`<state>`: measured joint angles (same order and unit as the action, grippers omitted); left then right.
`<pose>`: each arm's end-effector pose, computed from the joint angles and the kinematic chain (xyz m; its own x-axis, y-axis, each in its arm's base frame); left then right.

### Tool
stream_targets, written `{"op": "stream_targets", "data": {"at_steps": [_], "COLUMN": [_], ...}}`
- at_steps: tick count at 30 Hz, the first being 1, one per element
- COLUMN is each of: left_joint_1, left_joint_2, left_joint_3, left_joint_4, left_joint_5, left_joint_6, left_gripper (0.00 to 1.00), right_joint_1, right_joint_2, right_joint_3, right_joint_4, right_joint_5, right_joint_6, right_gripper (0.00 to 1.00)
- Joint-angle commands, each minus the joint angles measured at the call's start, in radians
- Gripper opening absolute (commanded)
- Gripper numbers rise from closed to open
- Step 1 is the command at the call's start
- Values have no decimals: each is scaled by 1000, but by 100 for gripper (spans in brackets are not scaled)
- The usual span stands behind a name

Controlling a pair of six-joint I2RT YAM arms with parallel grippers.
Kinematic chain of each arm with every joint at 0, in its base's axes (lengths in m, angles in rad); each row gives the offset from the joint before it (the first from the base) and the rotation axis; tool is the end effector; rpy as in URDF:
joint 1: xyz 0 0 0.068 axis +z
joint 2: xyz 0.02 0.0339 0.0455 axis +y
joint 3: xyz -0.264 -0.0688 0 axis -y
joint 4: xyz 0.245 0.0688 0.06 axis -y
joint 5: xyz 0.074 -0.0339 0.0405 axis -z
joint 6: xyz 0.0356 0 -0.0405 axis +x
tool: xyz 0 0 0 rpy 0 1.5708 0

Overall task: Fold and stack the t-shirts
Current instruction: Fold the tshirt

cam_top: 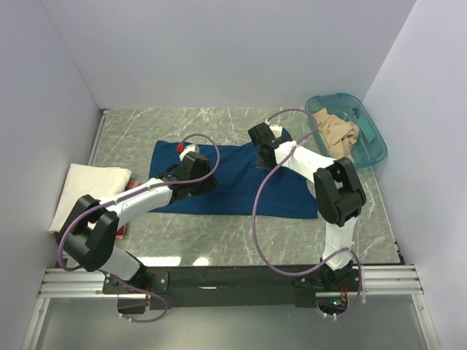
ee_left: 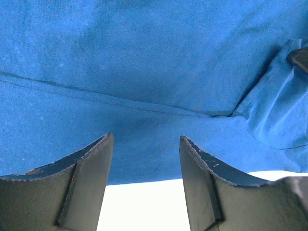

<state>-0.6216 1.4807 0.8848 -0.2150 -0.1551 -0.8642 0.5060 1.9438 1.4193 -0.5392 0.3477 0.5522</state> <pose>0.2535 -0.1748 0.2094 -0.7544 -0.3839 -0.5324 -0.1308 0.8828 -0.4512 0.3649 0.1884 0.1946 -0.8141 0.1127 -0.5697 0.1364 0.9907 0.0012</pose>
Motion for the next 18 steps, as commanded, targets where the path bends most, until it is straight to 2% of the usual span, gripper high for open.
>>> {"op": "stream_targets", "data": {"at_steps": [1,18], "left_joint_1": [6,13], "left_joint_2": [-17,-10], "left_joint_3": [-6,-17], "left_joint_4": [-1,11], "left_joint_5": [-17,-8], "left_joint_6": [19,19], "left_gripper": [63,63], "right_joint_1": [12,77], "right_joint_2": [-72,-19], "right_joint_3": [10,18], "right_joint_4": [13,54], "right_joint_5": [22,1], "right_joint_6": [-3,-35], "right_gripper": [0,0]}}
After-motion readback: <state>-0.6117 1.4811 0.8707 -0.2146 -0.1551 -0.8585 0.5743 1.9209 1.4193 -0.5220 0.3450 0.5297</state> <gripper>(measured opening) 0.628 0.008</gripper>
